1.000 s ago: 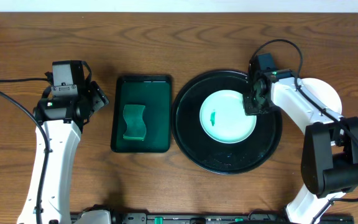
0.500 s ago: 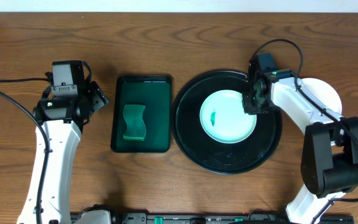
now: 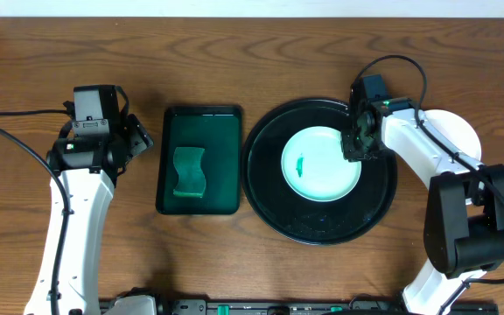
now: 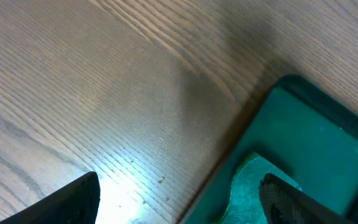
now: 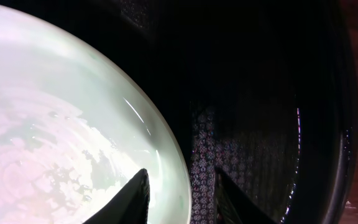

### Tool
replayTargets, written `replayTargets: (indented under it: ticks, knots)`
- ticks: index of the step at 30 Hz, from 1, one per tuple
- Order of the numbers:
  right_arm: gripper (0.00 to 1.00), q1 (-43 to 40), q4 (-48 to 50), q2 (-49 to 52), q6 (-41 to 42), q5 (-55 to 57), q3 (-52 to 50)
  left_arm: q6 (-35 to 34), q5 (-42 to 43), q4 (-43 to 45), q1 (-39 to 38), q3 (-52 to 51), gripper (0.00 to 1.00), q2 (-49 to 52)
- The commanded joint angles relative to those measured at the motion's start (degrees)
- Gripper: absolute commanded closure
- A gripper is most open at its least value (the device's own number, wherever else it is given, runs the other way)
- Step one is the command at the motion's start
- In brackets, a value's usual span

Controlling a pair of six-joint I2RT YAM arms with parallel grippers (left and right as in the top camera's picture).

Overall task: Clean dirty plates on tray and stack at the side
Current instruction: 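Hold the plate rim with the right gripper on the black tray, then move the left gripper over the green tray and grasp the sponge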

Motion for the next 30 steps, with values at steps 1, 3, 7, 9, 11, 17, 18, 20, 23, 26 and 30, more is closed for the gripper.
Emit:
replayTargets:
  ticks: [1, 3, 7, 9, 11, 17, 18, 20, 23, 26, 30]
  knots:
    - [0.69, -0.42, -0.11, -0.35, 0.04, -0.2, -0.37, -0.28, -0.68, -0.33, 0.15, 0.57, 0.18, -0.28]
    - [0.69, -0.44, -0.09, -0.35, -0.09, -0.2, -0.37, -0.28, -0.7, -0.33, 0.15, 0.57, 0.18, -0.28]
    - [0.69, -0.42, -0.11, -0.35, -0.09, -0.2, -0.37, -0.28, -0.68, -0.33, 0.15, 0.57, 0.18, -0.28]
    - [0.69, -0.42, -0.11, -0.35, -0.07, -0.2, -0.37, -0.31, -0.68, -0.33, 0.15, 0.57, 0.18, -0.28]
    - [0.69, -0.42, -0.11, -0.35, -0.07, -0.2, -0.37, -0.31, -0.66, 0.46, 0.15, 0.57, 0.18, -0.28]
    - [0.69, -0.42, -0.11, -0.35, -0.09, -0.2, -0.37, -0.31, -0.66, 0.98, 0.15, 0.57, 0.18, -0.28]
    - [0.69, -0.44, -0.11, -0.35, -0.09, -0.2, -0.37, -0.28, -0.68, 0.98, 0.15, 0.57, 0.18, -0.28]
    - [0.69, -0.44, -0.11, -0.35, -0.09, -0.2, -0.37, -0.31, -0.37, 0.92, 0.13, 0.57, 0.18, -0.28]
    - [0.69, -0.42, -0.13, -0.35, -0.94, -0.22, -0.37, -0.31, 5.03, -3.02, 0.13, 0.57, 0.18, -0.31]
    - [0.69, -0.42, -0.2, -0.35, -0.92, -0.22, -0.37, -0.33, 11.26, -10.03, 0.15, 0.55, 0.18, -0.31]
    - [0.69, -0.42, -0.17, -0.35, -0.92, -0.22, -0.37, -0.31, 11.82, -12.46, 0.13, 0.13, 0.18, -0.28]
